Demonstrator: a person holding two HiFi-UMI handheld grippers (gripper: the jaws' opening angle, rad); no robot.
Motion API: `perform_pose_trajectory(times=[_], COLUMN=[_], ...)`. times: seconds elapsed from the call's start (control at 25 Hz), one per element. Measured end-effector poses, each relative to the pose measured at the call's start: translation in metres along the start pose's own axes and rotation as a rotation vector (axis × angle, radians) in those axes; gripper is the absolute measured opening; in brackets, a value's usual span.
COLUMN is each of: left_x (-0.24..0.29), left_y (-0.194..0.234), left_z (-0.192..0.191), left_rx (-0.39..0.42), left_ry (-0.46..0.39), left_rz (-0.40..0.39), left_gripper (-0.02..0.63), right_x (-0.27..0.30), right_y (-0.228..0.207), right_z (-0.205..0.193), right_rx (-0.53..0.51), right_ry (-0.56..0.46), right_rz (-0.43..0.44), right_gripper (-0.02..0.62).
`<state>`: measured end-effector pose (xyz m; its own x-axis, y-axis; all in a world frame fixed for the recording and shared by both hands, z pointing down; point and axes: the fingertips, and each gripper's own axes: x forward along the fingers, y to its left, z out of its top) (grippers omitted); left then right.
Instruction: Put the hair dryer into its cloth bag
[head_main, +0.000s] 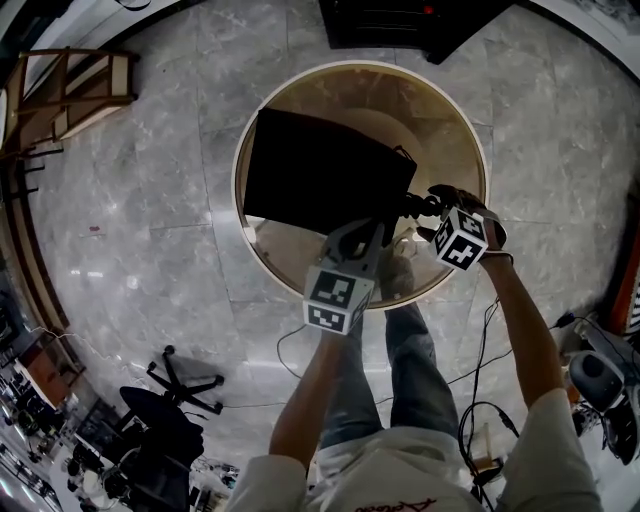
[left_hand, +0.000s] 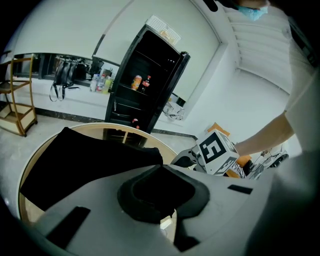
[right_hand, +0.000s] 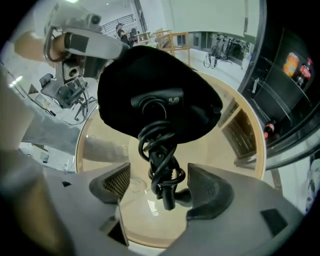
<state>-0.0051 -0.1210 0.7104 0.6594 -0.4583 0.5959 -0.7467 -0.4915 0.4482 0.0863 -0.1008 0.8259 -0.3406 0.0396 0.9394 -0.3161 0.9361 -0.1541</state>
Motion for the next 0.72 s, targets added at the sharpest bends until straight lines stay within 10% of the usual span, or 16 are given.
perform_pose_trajectory(times=[0.72], left_x=[0.007], left_y=[-0.009], left_z=[-0.009], left_rx=[0.003], left_ry=[0.009], left_rz=[-0.009], left_gripper=[0.032], right_x=[0.009], right_y=[-0.009], right_z=[0.002], right_rx=[-0.074], right_ry=[-0.031], right_rz=[-0.048], right_gripper=[0.236])
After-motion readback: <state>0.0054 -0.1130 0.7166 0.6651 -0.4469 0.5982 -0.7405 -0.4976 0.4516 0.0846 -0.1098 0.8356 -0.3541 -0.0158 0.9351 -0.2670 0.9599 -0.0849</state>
